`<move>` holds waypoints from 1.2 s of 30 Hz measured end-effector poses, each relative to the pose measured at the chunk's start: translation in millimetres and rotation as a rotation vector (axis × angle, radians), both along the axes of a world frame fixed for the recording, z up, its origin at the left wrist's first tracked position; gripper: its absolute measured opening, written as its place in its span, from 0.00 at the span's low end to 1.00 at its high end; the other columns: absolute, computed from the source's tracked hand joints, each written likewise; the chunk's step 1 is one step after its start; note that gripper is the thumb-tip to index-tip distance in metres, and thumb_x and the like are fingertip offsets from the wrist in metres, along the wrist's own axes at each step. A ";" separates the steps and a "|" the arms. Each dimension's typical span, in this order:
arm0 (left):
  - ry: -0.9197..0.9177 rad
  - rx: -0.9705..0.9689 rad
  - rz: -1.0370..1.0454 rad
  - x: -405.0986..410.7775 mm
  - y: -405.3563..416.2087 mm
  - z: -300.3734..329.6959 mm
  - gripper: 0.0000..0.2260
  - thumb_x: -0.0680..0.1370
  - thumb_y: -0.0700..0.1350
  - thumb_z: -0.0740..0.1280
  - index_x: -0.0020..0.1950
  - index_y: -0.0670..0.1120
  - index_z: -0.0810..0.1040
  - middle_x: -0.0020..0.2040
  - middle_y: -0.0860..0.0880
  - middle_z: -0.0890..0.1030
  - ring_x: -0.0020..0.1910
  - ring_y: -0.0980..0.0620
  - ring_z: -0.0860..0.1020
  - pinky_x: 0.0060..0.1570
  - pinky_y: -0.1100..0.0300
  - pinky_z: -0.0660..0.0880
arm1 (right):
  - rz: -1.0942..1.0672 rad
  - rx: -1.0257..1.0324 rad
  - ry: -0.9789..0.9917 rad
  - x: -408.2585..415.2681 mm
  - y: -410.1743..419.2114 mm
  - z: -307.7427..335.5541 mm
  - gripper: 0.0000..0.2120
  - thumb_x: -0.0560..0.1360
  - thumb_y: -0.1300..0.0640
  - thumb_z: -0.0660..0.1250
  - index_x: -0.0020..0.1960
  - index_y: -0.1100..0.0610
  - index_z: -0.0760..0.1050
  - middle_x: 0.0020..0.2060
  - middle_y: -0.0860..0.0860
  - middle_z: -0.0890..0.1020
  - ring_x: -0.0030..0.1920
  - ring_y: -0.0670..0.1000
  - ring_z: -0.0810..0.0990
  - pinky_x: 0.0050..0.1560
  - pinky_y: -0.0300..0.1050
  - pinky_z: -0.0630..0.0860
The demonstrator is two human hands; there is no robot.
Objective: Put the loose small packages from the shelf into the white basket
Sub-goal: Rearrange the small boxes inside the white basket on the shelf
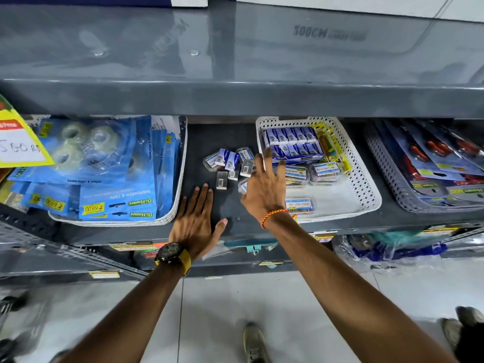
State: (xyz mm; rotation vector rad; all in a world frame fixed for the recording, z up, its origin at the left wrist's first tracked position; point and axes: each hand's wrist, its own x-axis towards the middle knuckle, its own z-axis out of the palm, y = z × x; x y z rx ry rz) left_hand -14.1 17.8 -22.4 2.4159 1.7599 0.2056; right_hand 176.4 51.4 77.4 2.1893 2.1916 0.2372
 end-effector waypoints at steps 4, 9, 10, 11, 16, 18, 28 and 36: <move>-0.001 0.002 0.003 -0.2 0.0 1.0 0.39 0.79 0.65 0.51 0.83 0.42 0.51 0.84 0.45 0.50 0.83 0.45 0.50 0.80 0.43 0.51 | -0.024 0.071 0.123 -3.2 -5.6 0.7 0.30 0.61 0.35 0.73 0.51 0.59 0.81 0.67 0.56 0.71 0.74 0.60 0.60 0.67 0.64 0.61; 0.020 0.003 0.002 -0.6 -0.4 0.9 0.38 0.79 0.65 0.50 0.83 0.43 0.51 0.84 0.45 0.50 0.83 0.45 0.50 0.80 0.43 0.51 | -0.031 0.167 0.379 2.7 -11.6 28.1 0.25 0.63 0.39 0.71 0.53 0.53 0.78 0.49 0.50 0.82 0.49 0.54 0.81 0.58 0.54 0.69; 0.028 0.002 0.000 0.1 -0.3 0.6 0.38 0.79 0.65 0.50 0.83 0.43 0.51 0.84 0.46 0.49 0.83 0.46 0.50 0.80 0.43 0.50 | -0.037 0.172 0.465 10.6 -14.4 34.2 0.22 0.63 0.41 0.72 0.52 0.51 0.77 0.46 0.50 0.84 0.45 0.54 0.83 0.55 0.52 0.72; 0.038 -0.002 0.000 -1.3 0.2 0.2 0.38 0.79 0.65 0.49 0.83 0.43 0.50 0.84 0.46 0.49 0.83 0.46 0.49 0.80 0.43 0.50 | -0.048 0.176 0.526 19.1 -16.6 39.1 0.20 0.63 0.42 0.73 0.51 0.51 0.77 0.44 0.50 0.84 0.42 0.55 0.84 0.51 0.50 0.75; 0.036 0.009 -0.003 0.1 -0.6 1.0 0.38 0.79 0.65 0.50 0.82 0.42 0.54 0.83 0.44 0.53 0.82 0.43 0.53 0.79 0.41 0.54 | -0.132 0.008 0.582 96.4 -29.3 48.3 0.21 0.67 0.46 0.76 0.57 0.47 0.76 0.51 0.48 0.85 0.49 0.53 0.83 0.50 0.46 0.79; 0.011 0.022 -0.011 0.1 -1.4 1.4 0.38 0.79 0.65 0.51 0.82 0.41 0.55 0.83 0.44 0.54 0.82 0.43 0.53 0.79 0.40 0.55 | -0.164 -0.078 0.573 131.4 -36.4 46.1 0.22 0.67 0.48 0.78 0.59 0.46 0.76 0.55 0.46 0.84 0.53 0.51 0.82 0.54 0.46 0.78; 0.021 -0.001 -0.014 1.7 -1.3 5.9 0.38 0.79 0.65 0.48 0.83 0.43 0.49 0.84 0.45 0.49 0.83 0.45 0.49 0.81 0.43 0.49 | -0.114 -0.277 0.544 160.9 -39.9 28.5 0.28 0.64 0.55 0.81 0.61 0.47 0.77 0.62 0.50 0.82 0.60 0.52 0.80 0.64 0.51 0.75; 0.013 0.000 -0.017 0.7 -0.8 4.0 0.38 0.80 0.66 0.47 0.83 0.43 0.49 0.84 0.46 0.48 0.83 0.46 0.47 0.81 0.43 0.49 | -0.055 -0.304 0.505 136.5 -29.6 22.4 0.27 0.64 0.56 0.81 0.61 0.45 0.78 0.60 0.49 0.82 0.58 0.54 0.80 0.59 0.51 0.77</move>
